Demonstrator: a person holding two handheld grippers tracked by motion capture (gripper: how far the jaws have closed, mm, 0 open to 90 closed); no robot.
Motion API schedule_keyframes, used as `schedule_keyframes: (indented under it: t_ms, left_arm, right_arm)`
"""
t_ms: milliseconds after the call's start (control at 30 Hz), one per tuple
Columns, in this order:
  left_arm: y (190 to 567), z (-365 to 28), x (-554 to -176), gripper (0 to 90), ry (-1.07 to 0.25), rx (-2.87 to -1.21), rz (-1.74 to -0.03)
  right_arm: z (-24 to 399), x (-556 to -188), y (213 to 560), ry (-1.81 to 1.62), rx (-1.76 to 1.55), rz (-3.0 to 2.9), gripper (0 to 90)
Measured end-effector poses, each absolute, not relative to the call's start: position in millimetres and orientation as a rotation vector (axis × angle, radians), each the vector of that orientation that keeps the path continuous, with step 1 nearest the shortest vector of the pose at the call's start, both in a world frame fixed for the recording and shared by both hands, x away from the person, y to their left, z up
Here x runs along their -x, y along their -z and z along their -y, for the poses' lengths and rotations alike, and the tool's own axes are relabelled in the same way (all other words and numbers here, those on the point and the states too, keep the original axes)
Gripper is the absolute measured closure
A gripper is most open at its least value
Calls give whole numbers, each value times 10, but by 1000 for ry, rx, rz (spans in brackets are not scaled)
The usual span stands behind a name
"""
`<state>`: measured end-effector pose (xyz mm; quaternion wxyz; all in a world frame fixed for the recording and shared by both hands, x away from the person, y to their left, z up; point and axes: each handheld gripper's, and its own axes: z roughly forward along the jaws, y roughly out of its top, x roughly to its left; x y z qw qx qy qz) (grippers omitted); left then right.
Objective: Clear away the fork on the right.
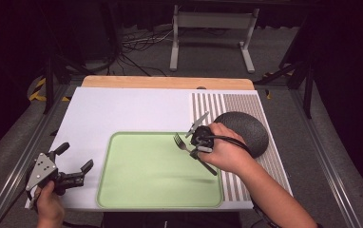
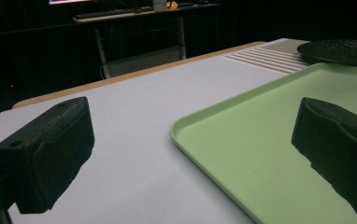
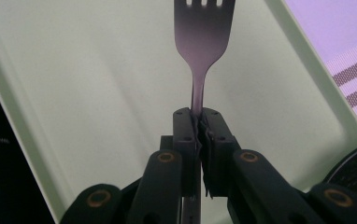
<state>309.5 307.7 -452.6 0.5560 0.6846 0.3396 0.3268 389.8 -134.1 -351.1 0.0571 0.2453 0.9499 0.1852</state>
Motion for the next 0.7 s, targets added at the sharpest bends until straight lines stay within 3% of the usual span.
schedule_keyframes:
  t_ms: [700]
  left_arm:
    - [4522,-3080,-3094,0,-772,-1617,-800]
  right_arm:
    - [1314,-3863,3642,-488,-1313,-2703,849]
